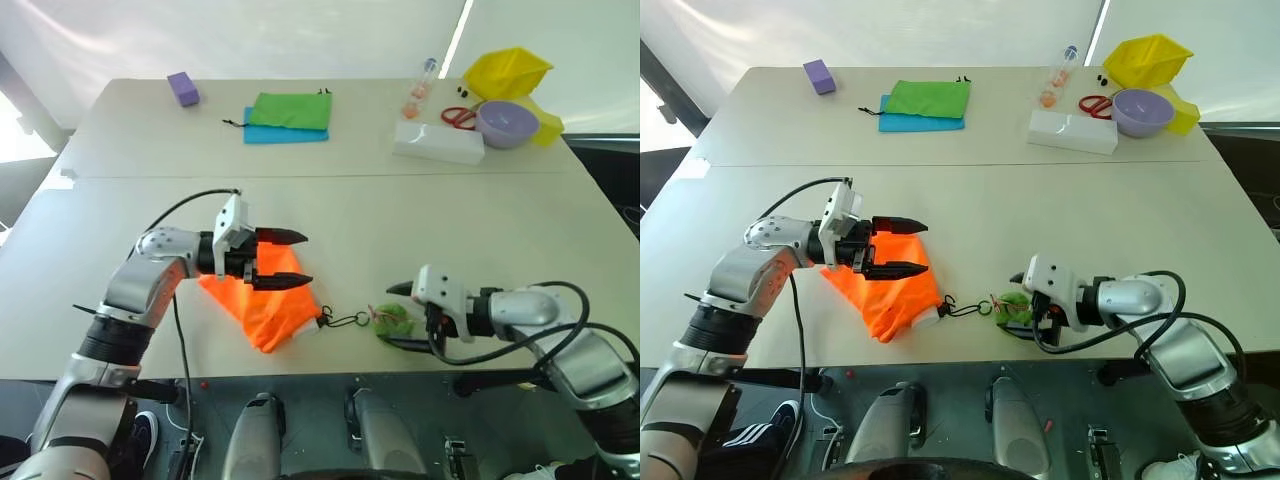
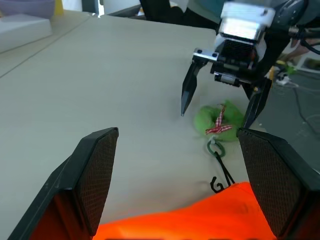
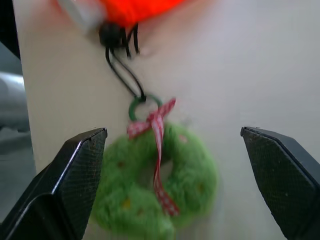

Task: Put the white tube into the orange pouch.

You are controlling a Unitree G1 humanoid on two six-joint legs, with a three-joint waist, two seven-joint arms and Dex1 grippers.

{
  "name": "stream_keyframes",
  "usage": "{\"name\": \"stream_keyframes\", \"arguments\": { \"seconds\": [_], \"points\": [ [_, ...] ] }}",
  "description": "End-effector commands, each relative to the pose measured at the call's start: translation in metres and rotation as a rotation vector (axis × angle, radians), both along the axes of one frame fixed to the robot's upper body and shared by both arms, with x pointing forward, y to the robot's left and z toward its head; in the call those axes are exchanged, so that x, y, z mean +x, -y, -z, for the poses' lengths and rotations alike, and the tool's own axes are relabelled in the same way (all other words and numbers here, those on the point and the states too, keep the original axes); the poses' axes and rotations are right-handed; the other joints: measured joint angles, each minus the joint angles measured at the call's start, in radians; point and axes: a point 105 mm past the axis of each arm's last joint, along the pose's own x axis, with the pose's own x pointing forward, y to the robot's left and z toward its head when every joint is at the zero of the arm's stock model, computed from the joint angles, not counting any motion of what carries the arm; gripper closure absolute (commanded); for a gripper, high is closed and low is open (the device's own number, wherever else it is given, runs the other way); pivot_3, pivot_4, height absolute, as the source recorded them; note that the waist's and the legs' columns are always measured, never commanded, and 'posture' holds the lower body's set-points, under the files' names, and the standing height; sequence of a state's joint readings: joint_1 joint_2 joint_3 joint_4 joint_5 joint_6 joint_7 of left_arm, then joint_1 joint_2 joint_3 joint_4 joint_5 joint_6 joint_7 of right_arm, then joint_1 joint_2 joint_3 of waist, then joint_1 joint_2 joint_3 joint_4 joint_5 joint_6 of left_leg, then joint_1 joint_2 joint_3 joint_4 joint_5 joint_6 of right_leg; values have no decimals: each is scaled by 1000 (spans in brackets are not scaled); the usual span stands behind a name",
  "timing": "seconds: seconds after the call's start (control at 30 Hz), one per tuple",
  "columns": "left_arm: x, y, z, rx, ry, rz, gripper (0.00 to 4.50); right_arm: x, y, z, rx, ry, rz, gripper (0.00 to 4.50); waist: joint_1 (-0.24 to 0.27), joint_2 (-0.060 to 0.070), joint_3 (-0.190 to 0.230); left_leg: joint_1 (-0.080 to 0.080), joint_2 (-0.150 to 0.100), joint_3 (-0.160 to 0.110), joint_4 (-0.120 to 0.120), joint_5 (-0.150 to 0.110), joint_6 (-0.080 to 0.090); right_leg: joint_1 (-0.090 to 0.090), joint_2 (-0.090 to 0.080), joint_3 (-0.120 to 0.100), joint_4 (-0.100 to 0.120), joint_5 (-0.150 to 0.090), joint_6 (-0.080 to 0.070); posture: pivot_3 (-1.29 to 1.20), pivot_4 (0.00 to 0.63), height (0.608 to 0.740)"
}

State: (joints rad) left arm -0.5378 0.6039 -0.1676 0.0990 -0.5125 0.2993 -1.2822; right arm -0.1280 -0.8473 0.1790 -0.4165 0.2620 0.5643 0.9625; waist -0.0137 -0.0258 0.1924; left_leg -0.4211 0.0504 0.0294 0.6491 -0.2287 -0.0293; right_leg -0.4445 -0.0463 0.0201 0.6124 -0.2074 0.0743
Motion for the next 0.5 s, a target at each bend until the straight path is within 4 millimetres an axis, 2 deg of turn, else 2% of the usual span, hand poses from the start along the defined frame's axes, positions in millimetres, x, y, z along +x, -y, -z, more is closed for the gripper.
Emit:
{"name": "stream_keyframes", "arguments": {
  "seconds": [0.03, 0.07, 0.2, 0.3, 0.5],
  "points": [
    [3, 5, -3, 8, 37, 29, 460, 6, -1, -2, -27, 57, 6, 550, 1, 0, 0, 1, 0, -1, 0, 0, 0, 0, 1, 0, 1, 0, 0, 0, 150, 740],
    [4, 5, -2, 9, 35, 34, 460, 5, -1, -1, -31, 49, 3, 805, 2, 0, 0, 1, 0, -1, 0, 0, 0, 0, 1, 0, 2, 0, 0, 0, 150, 740],
    [7, 12, -1, 7, 24, 49, 460, 14, -3, -6, -18, 92, 10, 2899, 1, 0, 0, 3, 0, -2, 2, 0, 0, 2, 1, 0, 2, -1, 2, 0, 150, 740],
    [7, 17, 1, 6, 11, 64, 460, 30, -1, -16, -9, 172, 43, 4452, 0, 0, 0, 3, 0, -2, 5, 0, 0, 3, 1, 0, 2, -1, 2, 0, 150, 740],
    [13, 20, 3, 2, -8, 58, 460, 49, 10, -25, -12, 255, 102, 4452, 3, 0, 0, 2, 0, -2, 4, 0, 0, 3, 1, 0, 2, -1, 1, 0, 150, 740]
  ]
}}
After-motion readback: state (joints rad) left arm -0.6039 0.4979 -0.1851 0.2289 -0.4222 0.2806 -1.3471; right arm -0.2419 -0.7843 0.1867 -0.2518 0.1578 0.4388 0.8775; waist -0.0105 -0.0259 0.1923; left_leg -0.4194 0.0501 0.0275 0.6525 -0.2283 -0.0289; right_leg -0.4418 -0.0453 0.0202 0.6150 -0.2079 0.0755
